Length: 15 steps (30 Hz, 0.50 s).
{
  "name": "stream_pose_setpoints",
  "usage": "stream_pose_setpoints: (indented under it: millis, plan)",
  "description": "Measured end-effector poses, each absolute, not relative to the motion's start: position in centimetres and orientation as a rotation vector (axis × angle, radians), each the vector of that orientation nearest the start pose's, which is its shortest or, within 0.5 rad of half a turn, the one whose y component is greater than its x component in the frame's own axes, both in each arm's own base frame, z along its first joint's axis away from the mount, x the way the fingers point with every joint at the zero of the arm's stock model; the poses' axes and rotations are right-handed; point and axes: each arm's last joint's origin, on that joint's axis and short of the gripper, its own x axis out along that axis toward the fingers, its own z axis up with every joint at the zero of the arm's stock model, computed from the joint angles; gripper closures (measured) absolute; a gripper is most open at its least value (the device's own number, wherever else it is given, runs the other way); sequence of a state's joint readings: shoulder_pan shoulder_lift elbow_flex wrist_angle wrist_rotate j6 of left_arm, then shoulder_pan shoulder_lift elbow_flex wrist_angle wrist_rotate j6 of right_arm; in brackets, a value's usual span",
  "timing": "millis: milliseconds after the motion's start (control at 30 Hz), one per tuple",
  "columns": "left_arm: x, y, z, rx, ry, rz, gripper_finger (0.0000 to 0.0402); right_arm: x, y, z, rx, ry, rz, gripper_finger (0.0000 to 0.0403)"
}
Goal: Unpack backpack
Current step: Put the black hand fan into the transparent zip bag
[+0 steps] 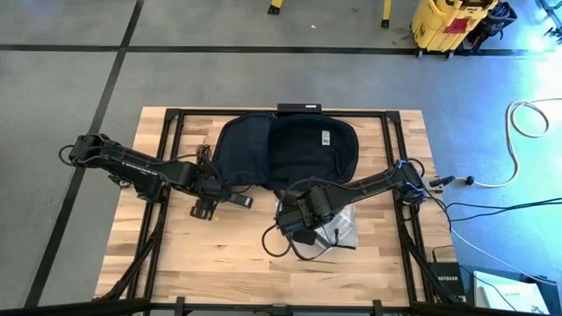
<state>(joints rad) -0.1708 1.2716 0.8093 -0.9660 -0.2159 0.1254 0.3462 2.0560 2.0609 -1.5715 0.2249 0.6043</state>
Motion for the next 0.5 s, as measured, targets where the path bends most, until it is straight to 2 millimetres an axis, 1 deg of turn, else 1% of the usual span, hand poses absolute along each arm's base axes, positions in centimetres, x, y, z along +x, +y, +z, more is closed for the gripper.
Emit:
stream_pose_setpoints:
  millis: [133, 233, 367, 500]
  plan:
    - [19.8, -2.3, 20.5, 0.375, 1.442, -0.05, 0.0087, 36.7, 12.6, 30.2, 0.013, 1.455, -0.325, 0.0403]
    - [20.2, -1.7, 20.1, 0.332, 1.467, -0.038, 0.0062, 36.8, 12.5, 30.2, -0.009, 1.456, -0.312, 0.0403]
    - [20.9, -0.3, 18.7, 0.252, 1.541, -0.076, 0.0047, 36.8, 12.4, 30.2, -0.008, 1.457, -0.312, 0.0403]
    - [21.6, 0.9, 17.5, 0.232, 1.588, -0.113, 0.0044, 36.8, 12.3, 30.2, 0.002, 1.46, -0.311, 0.0403]
